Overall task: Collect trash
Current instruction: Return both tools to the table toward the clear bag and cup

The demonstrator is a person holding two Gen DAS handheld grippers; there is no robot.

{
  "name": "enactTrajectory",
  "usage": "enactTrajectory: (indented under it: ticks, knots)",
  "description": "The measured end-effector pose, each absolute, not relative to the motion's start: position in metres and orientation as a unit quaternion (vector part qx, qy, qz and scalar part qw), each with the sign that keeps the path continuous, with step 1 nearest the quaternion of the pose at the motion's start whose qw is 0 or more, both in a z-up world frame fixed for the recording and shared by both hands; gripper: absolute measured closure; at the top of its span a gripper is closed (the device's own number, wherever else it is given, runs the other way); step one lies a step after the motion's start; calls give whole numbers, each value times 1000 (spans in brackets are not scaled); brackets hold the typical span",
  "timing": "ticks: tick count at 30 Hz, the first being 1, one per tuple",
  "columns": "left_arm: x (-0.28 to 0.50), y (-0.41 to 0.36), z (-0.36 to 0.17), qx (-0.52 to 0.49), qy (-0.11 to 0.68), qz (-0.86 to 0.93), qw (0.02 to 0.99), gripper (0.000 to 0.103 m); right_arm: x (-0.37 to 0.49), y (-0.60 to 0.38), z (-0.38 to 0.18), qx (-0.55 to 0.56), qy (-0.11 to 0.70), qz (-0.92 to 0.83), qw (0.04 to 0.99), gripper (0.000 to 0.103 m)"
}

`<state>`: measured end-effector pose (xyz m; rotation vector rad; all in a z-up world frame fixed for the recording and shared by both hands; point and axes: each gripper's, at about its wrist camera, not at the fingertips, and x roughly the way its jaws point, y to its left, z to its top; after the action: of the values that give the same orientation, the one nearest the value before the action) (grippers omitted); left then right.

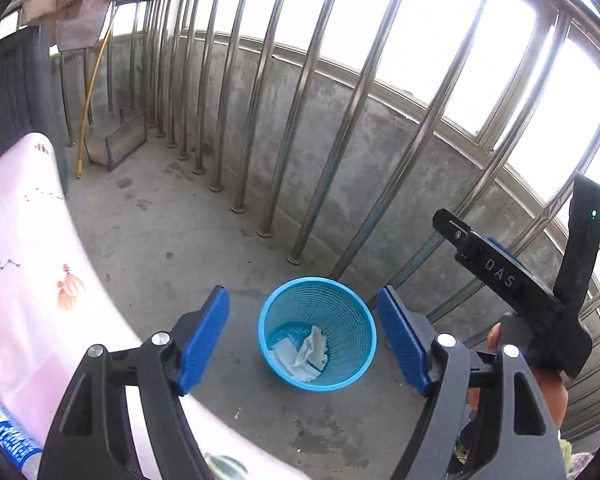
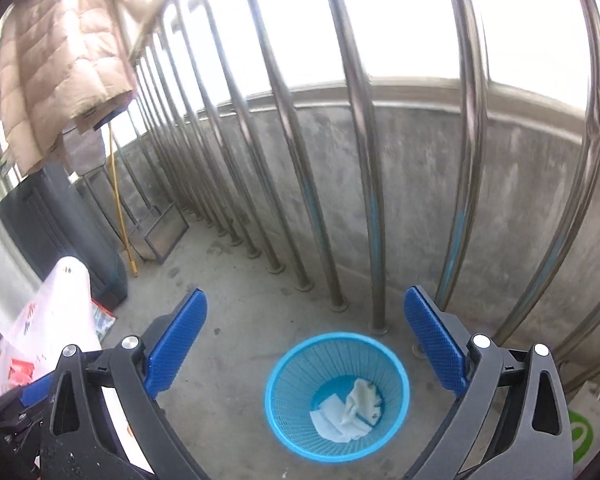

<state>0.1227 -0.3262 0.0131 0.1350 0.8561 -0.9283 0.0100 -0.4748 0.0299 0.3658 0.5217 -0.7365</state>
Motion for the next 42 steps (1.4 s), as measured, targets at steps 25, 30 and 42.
enactTrajectory:
  ticks: [25, 30, 42]
  knots:
    - [115, 14, 45, -102, 316, -284, 900, 6, 98, -283, 90, 69, 228, -67, 969, 8]
    - [130, 26, 33, -60, 306, -296, 903, 6, 135, -265, 74, 44, 263, -22, 964, 8]
    - [176, 11, 8, -18, 341, -317, 885, 15, 186, -254, 17, 72, 374, 124, 916, 42]
